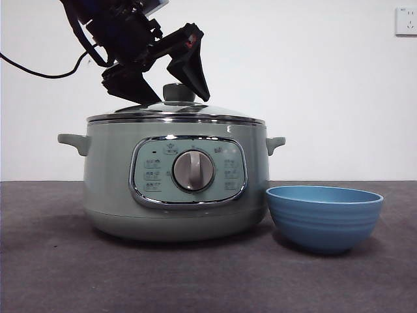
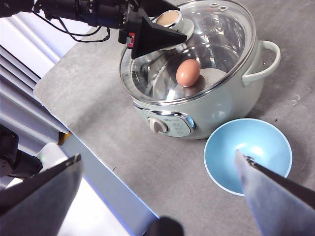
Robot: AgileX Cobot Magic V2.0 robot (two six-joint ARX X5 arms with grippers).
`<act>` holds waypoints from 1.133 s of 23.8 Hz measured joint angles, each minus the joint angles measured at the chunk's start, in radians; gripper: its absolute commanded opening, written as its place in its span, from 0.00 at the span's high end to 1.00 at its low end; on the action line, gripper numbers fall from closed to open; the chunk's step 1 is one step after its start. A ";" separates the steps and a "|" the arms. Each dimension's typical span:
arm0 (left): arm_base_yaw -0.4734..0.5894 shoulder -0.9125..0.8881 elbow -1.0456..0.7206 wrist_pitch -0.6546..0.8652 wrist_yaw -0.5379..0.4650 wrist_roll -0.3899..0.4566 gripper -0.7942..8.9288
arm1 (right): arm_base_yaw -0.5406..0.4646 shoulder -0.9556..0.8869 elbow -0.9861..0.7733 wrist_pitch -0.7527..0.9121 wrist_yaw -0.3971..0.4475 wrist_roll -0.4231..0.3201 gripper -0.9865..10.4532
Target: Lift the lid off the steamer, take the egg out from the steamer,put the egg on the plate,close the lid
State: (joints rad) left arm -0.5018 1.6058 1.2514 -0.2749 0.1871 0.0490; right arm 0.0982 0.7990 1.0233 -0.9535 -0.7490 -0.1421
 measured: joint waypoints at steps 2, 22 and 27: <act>-0.006 0.000 0.000 0.001 -0.002 0.000 0.40 | 0.000 0.000 0.000 0.000 0.000 0.000 0.42; -0.015 -0.018 0.003 -0.003 -0.001 0.010 0.93 | 0.000 0.000 0.000 0.000 0.000 0.000 0.42; -0.015 -0.035 0.098 -0.107 -0.002 0.003 0.93 | 0.000 0.000 0.000 0.000 0.000 0.000 0.42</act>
State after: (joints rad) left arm -0.5167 1.5703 1.3491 -0.3817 0.1852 0.0521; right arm 0.0982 0.7990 1.0233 -0.9535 -0.7486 -0.1421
